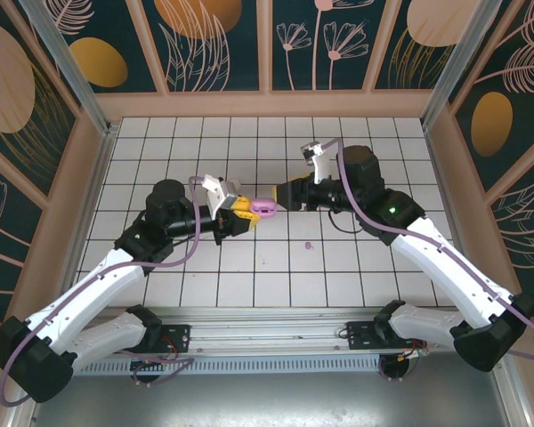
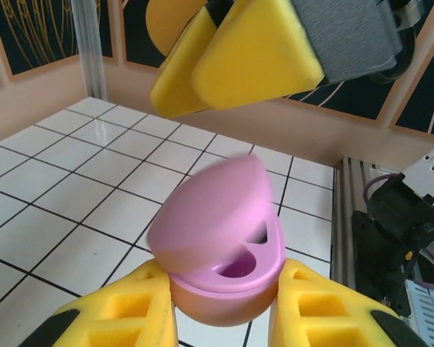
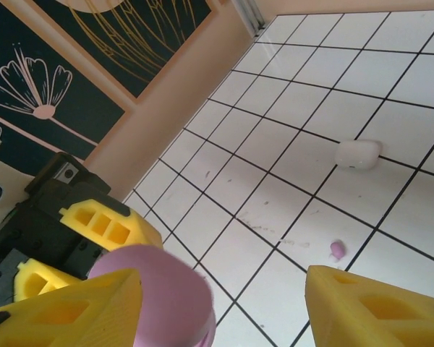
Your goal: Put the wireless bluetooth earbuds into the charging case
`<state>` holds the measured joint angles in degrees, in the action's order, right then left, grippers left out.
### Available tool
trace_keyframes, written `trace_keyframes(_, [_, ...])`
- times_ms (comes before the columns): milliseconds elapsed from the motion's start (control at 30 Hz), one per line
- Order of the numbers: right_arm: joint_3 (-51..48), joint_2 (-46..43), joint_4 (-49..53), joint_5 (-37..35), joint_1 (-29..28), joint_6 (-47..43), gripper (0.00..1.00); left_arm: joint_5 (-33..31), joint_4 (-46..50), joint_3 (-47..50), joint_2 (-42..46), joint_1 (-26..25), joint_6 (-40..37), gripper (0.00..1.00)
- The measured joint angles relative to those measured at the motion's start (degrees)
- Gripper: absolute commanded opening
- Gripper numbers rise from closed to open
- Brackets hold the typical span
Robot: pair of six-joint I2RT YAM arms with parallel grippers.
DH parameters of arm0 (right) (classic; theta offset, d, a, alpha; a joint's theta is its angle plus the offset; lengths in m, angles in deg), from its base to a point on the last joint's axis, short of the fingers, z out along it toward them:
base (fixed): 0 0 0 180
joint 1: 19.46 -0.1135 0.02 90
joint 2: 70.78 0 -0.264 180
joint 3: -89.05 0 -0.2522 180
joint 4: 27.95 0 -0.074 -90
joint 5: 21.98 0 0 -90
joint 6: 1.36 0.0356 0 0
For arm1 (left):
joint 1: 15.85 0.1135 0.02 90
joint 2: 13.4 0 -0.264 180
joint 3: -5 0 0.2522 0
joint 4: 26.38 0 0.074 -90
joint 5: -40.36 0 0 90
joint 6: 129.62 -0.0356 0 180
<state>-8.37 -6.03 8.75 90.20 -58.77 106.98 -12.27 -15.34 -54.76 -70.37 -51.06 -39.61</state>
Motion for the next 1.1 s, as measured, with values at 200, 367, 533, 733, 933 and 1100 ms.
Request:
trace_keyframes(200, [-0.31,-0.66,0.00,-0.39,1.22,3.28,0.56,-2.51,0.44,0.70,1.20,0.00,0.00,0.00])
trace_keyframes(367, [-2.58,-1.31,-0.50,0.15,1.42,3.43,0.55,-3.72,1.14,1.44,2.67,0.07,0.00,0.00])
trace_keyframes(533, [-10.08,-2.56,-0.46,-3.72,1.07,6.38,0.50,-6.67,3.23,1.49,3.98,0.13,-0.02,0.00])
trace_keyframes(733, [-14.82,6.08,-3.91,-7.21,-2.95,13.14,0.39,-11.89,7.56,1.88,6.99,0.39,-0.96,0.00])
trace_keyframes(933, [-17.09,20.74,-11.30,-7.13,-4.74,18.27,0.33,-15.52,10.84,2.25,10.73,0.39,-1.92,0.00])
trace_keyframes(1100, [-9.25,34.38,-11.41,-7.06,-5.05,16.20,0.29,-17.57,13.57,2.25,13.62,0.39,-2.58,0.00])
